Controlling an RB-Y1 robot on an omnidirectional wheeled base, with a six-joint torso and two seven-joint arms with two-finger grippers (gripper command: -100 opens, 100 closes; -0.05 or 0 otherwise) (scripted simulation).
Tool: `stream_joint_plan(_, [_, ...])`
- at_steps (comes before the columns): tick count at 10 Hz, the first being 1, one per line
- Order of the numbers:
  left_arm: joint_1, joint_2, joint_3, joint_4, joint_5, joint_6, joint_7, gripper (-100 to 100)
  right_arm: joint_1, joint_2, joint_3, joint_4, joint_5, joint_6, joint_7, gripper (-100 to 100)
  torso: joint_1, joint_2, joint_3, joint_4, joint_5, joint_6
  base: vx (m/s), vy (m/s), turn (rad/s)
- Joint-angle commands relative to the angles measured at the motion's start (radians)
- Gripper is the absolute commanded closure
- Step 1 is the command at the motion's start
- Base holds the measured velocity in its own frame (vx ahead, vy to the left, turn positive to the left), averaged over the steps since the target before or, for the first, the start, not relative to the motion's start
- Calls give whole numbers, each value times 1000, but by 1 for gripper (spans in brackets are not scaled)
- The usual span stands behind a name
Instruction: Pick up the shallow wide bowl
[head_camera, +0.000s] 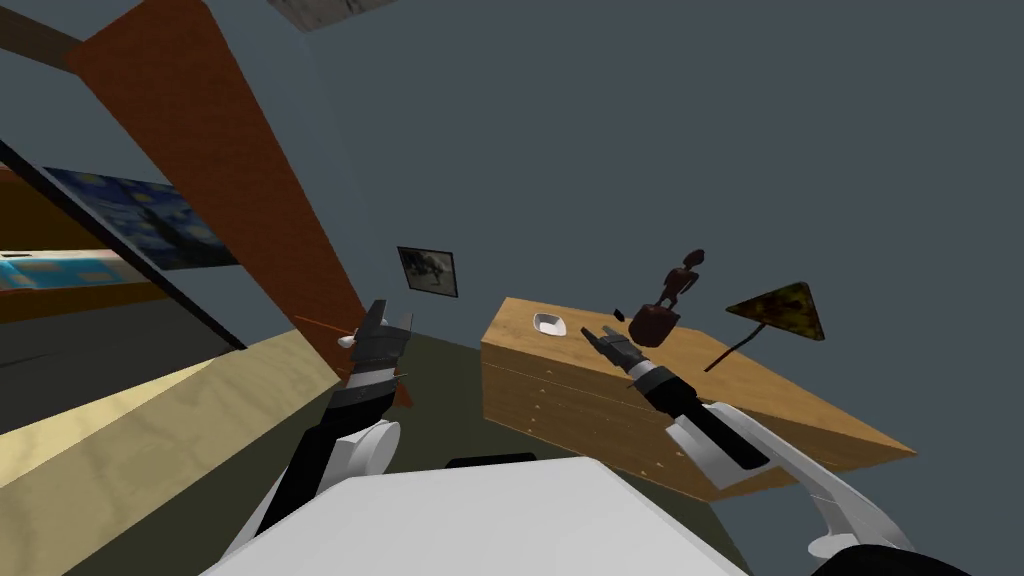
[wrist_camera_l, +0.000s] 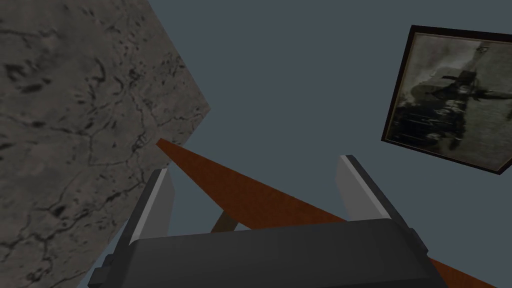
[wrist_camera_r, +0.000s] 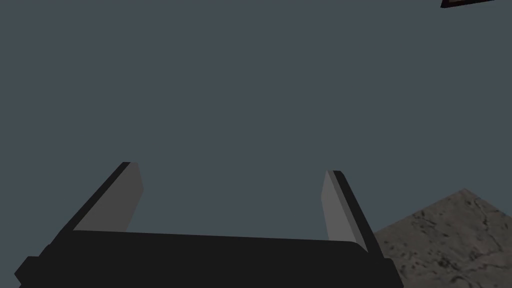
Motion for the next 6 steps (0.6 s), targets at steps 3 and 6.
stream_joint_plan(3, [0,0,0,0,0,0,0,0,42,-114,-37,21,-13,96,80,-100,0,0,0,0,0,0,-34,4,287])
stream_joint_plan(6, [0,0,0,0,0,0,0,0,63,-169,-51,31,-17,148,116,-100,0,0,0,0,0,-1,-27,4,192])
